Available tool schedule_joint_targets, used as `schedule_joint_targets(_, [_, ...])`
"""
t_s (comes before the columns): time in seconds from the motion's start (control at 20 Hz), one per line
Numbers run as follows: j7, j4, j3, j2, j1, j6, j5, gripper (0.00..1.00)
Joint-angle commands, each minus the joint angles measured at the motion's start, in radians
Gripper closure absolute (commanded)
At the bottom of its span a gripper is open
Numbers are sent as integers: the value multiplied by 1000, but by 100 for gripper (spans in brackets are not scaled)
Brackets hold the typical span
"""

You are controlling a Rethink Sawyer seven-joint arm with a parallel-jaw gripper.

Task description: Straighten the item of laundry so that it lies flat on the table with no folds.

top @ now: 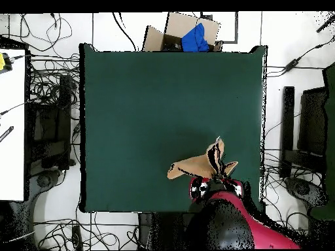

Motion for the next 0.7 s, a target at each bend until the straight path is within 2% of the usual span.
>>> schedule_joint_targets(0.05, [24, -3, -10, -2, -6, 148, 26, 100])
schedule_joint_targets(0.4, [28, -17, -3, 19, -20, 175, 36, 100])
schedule_joint_targets(0.6, [27, -107, 6, 17, -40, 300, 24, 100])
schedule_joint_targets(0.7, [22, -128, 13, 27, -48, 318, 24, 100])
